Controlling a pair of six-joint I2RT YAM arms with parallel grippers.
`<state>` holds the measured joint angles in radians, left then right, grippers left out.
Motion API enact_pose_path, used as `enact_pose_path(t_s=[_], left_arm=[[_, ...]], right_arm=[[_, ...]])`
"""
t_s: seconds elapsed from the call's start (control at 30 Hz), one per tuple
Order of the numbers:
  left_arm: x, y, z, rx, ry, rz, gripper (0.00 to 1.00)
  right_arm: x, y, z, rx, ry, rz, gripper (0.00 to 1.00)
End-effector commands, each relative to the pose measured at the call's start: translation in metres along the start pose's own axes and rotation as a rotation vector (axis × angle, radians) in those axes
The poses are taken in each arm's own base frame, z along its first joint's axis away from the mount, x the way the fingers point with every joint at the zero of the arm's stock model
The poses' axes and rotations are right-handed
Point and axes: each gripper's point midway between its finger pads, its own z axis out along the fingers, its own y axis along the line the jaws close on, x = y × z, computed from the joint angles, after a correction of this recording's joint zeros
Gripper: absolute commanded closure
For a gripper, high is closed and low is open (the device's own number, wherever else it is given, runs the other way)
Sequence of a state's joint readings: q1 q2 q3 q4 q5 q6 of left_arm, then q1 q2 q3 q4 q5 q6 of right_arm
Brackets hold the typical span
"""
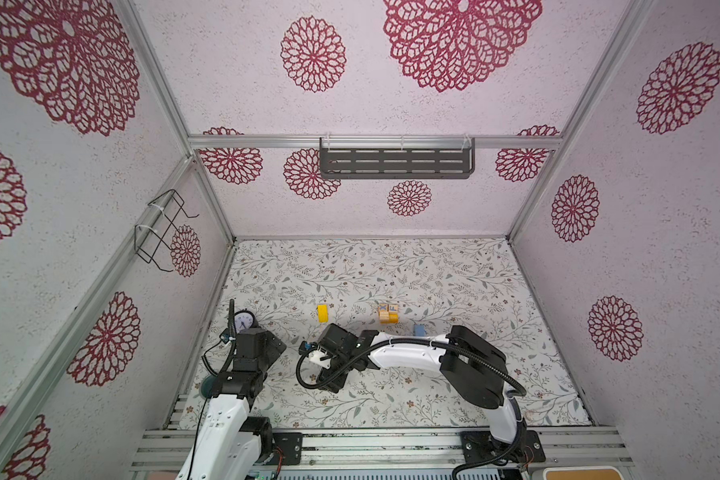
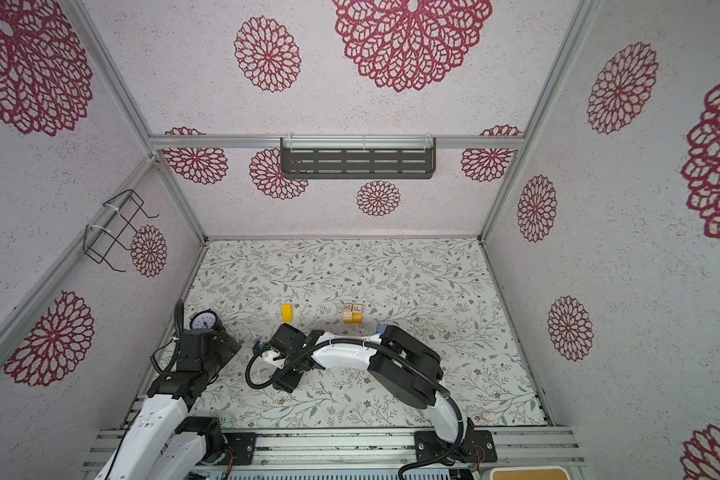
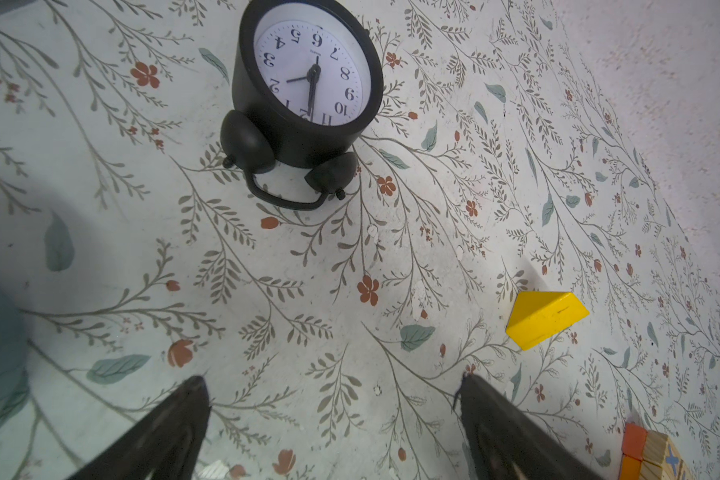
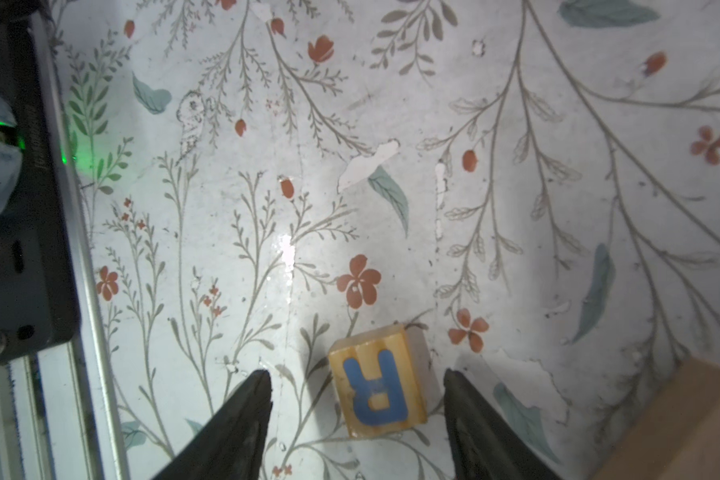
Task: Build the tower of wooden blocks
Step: 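Grasp the R cube with the right gripper while the left gripper draws back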
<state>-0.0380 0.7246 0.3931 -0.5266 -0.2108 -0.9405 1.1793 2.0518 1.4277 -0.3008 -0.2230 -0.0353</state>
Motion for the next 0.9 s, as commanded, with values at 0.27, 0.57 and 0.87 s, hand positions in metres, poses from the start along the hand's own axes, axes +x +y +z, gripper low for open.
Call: enact_pose_path(t_s=[0.27, 0.57, 0.87], left_arm=[[-0.002, -0.002, 0.001, 0.019, -0.01, -0.031, 0.03], [-0.001, -0.001, 0.002, 0.02, -0.006, -0.033, 0.03], [-0.001, -0.002, 0.002, 0.025, -0.001, -0.029, 0.03]], right_arm=[[-0.011, -0.004, -0.007, 0.048, -0.019, -0.039, 0.46], [-0.006, -0.005, 0.0, 0.075, 0.017, -0.06, 0.47], [-0.002, 0.006, 0.009, 0.086, 0.055, -0.103, 0.49]])
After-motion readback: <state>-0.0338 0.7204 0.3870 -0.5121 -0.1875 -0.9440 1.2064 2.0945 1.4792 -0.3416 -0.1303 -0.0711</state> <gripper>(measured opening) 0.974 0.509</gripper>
